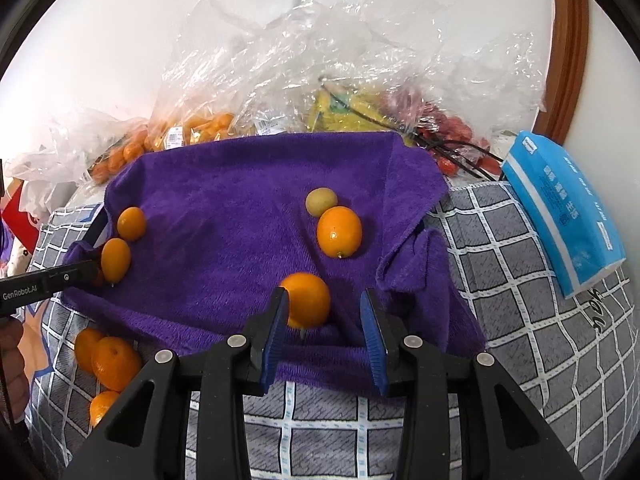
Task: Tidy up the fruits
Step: 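Open the right gripper onto the towel while the left gripper releases the red fruit there, then withdraw both open grippers from the towel back toward the loose fruit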
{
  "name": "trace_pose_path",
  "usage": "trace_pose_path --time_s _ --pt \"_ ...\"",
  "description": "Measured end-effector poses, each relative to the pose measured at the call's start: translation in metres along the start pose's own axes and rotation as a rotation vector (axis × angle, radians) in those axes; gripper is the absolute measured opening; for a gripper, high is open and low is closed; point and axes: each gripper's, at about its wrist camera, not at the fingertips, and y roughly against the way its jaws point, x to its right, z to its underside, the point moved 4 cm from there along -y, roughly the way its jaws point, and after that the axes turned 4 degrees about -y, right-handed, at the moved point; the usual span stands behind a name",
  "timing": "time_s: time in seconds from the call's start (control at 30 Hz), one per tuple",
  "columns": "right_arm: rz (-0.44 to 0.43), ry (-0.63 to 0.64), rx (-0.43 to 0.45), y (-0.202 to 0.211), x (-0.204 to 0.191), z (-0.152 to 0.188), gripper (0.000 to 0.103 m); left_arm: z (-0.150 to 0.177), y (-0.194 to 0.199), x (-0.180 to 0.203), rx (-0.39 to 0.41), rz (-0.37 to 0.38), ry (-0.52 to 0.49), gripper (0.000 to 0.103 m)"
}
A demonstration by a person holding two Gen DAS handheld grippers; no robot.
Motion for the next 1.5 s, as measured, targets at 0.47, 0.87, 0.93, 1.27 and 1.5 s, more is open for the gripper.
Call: trace_pose_path --time_s 0.47,0.87,0.93,1.27,1.5 --pt "-0.003 -0.007 0.076 0.051 -0.004 0.011 0.042 0.017 0.044 0.013 0.053 0.007 -0.025 0.030" --pt "-0.012 0.010 0.163 0.103 -0.021 0.025 0.042 0.047 0.096 0.018 0.139 0.013 -0.033 0.042" --pt "-0.007 0.009 0.181 0.112 -0.023 0.028 0.042 0.053 0.102 0.017 0.148 0.012 -0.032 0.042" --pt "-0.024 0.000 0.196 0.143 -0.032 0.043 0.042 0.077 0.128 0.017 0.190 0.006 -0.024 0.044" --pt "-0.030 0.000 0.208 0.155 -0.036 0.057 0.042 0.092 0.140 0.021 0.219 0.000 -0.040 0.047"
